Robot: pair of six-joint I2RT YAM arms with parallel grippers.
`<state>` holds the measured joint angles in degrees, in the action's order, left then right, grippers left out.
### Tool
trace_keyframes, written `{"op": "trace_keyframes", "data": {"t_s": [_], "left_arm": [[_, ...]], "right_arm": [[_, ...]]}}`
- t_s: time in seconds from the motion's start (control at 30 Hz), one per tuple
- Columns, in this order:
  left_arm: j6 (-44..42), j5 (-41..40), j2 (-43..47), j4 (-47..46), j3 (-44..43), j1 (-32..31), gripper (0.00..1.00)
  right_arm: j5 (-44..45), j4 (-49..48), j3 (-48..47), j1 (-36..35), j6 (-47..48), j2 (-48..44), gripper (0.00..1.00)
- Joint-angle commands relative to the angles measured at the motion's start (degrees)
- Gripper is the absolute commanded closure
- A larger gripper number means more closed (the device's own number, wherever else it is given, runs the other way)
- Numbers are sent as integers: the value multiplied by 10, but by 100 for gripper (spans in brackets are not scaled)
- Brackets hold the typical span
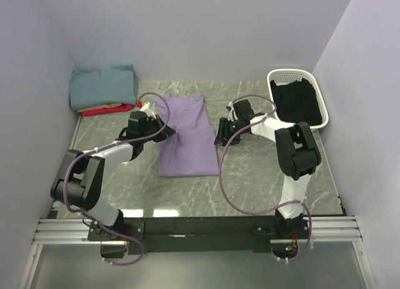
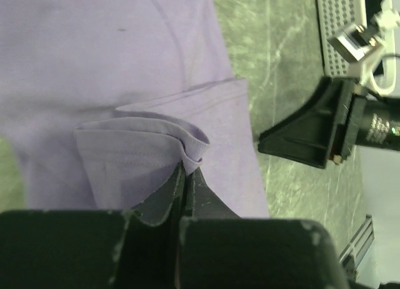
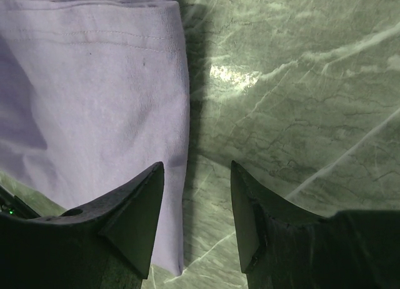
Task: Fold and stack the t-shirts
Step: Fold the tshirt
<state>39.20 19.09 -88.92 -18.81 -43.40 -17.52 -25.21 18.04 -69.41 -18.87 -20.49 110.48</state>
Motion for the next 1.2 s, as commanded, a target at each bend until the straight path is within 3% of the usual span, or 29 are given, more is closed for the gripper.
{"op": "trace_keyframes", "data": {"t_s": [0.0, 0.33, 0.6, 0.83, 0.97, 1.1, 1.17], "left_arm": [[26, -3, -23, -48, 25, 40, 99], [4, -78, -101, 27, -25, 65, 99], [-23, -112, -88, 54, -21, 78, 99], [-22, 32, -56, 13, -50, 67, 99], [-31, 169, -71, 10, -99, 46, 99], [30, 302, -95, -99, -94, 39, 99], [45, 329, -128, -130, -98, 41, 99]], "right_arm": [[1, -1, 2, -1, 11, 4, 46], [3, 1, 5, -2, 14, 4, 46], [4, 2, 2, -1, 13, 5, 46], [-2, -3, 1, -1, 8, 9, 46], [-4, -1, -3, -2, 7, 11, 46], [-4, 1, -5, -3, 6, 12, 46], [-5, 1, -6, -6, 5, 13, 46]]}}
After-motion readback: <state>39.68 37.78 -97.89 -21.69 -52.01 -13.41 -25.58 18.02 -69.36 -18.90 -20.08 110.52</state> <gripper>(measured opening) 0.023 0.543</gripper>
